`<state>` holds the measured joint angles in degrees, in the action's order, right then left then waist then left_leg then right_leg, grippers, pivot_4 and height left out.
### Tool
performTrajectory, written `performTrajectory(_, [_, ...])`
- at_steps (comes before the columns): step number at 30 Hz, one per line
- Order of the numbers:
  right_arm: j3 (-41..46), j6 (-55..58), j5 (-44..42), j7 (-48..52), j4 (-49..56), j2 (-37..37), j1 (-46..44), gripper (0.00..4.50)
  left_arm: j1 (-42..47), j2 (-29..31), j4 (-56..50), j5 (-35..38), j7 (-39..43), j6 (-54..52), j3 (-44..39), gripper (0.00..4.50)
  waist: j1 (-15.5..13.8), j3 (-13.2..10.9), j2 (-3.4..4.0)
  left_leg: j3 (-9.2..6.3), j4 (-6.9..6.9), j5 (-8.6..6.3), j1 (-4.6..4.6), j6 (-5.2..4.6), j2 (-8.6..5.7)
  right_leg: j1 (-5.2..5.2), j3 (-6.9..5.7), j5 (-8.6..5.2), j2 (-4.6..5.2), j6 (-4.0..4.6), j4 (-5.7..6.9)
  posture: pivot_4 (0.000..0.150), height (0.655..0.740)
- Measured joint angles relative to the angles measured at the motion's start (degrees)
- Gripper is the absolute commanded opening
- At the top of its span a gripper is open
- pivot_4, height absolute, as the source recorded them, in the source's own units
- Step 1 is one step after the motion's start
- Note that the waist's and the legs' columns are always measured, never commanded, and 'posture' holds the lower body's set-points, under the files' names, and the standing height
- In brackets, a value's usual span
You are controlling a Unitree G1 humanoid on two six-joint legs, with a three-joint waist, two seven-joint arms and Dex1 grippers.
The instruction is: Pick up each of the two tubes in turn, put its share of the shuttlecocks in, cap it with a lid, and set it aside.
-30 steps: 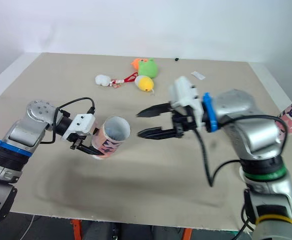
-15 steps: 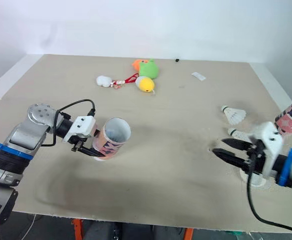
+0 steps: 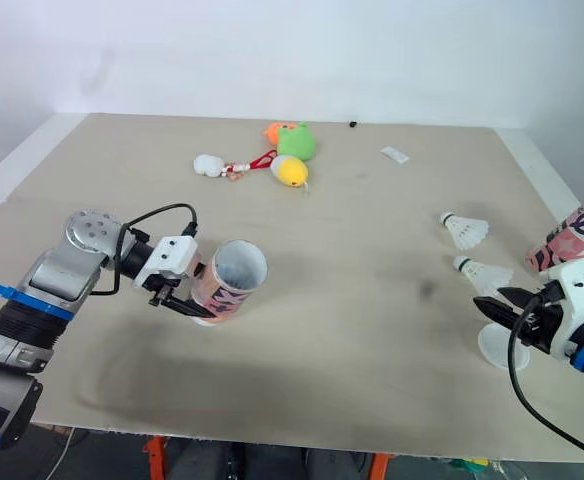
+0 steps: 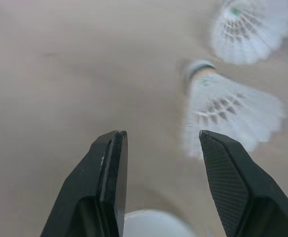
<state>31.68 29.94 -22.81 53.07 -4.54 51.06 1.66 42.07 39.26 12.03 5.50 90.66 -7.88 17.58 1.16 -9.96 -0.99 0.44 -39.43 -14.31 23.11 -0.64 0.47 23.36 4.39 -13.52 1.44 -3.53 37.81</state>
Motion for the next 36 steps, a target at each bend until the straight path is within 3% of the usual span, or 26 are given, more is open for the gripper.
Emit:
performTrajectory(9, [-10.63, -4.33, 5.18, -3.10, -13.46, -0.51, -13.66, 2.55, -0.24, 0.34, -0.75, 0.08, -0.13, -0.87, -0.06, 2.47, 0.14, 0.03, 0.10, 0.22, 0.01, -0.01, -0.02, -0.02, 0.02, 0.01, 0.07, 0.04, -0.02, -0.02, -0.02, 0.150, 0.7323])
performTrajectory(12, [-12.44, -5.08, 6.32, -4.02, -16.28, -0.82, -16.81, 1.78, -0.29, 0.40, -1.17, 0.09, -0.13, -1.07, -0.03, 2.47, 0.11, 0.03, 0.10, 0.22, 0.02, -0.01, 0.01, -0.02, 0.01, 0.03, 0.07, 0.03, -0.02, -0.01, -0.02, 0.150, 0.7323])
performTrajectory(13, [-13.11, -5.43, 6.56, -4.37, -17.12, -0.82, -17.60, 1.02, -0.31, 0.43, -1.42, 0.10, -0.14, -1.22, -0.01, 2.47, 0.10, 0.03, 0.10, 0.21, 0.02, -0.02, 0.04, -0.04, 0.00, 0.03, 0.06, 0.04, 0.00, 0.03, -0.03, 0.150, 0.7323])
performTrajectory(17, [-12.71, -5.02, 4.66, -1.50, -12.78, -0.65, -14.88, 0.06, -0.83, 0.78, -2.09, 0.28, -0.23, -1.42, -0.18, 2.47, 0.10, 0.04, 0.11, 0.18, 0.03, -0.11, 0.08, -0.19, 0.02, 0.05, 0.06, 0.01, -0.01, 0.08, -0.04, 0.150, 0.7323])
performTrajectory(20, [-11.04, -1.53, -1.90, 4.53, -0.41, 0.66, -10.82, 0.06, -1.12, 1.31, -2.50, 0.58, -0.32, -1.97, -0.28, 2.47, 0.14, 0.02, 0.24, 0.06, 0.04, -0.13, 0.08, -0.22, 0.03, 0.08, 0.10, 0.00, -0.02, 0.06, -0.04, 0.150, 0.7323])
performTrajectory(25, [-10.67, 3.59, -10.97, 9.25, 17.54, 4.04, -12.50, 0.06, -1.13, 1.57, -2.37, 0.64, -0.46, -2.02, -0.30, 2.47, 0.18, 0.00, 0.17, 0.02, 0.02, -0.12, -0.01, -0.20, 0.14, 0.03, 0.05, 0.00, -0.12, 0.01, -0.06, 0.150, 0.7323])
performTrajectory(29, [-20.22, 5.97, -14.56, 9.58, 28.63, 3.46, -22.44, 0.06, -0.37, 1.12, -1.75, 0.47, -0.34, -1.92, 0.14, 2.47, 0.12, -0.01, 0.16, 0.01, 0.02, -0.11, 0.00, -0.19, 0.18, 0.07, -0.01, 0.03, -0.15, 0.10, -0.06, 0.150, 0.7323])
performTrajectory(36, [-41.23, 2.47, -5.11, 12.55, 26.59, -3.40, -41.48, 0.06, 0.71, 0.32, -0.22, 0.59, 0.21, -1.34, 0.34, 2.47, 0.00, -0.03, 0.11, -0.06, 0.01, -0.11, 0.27, -0.18, 0.11, 0.26, -0.10, 0.09, -0.03, 0.24, -0.13, 0.150, 0.7323])
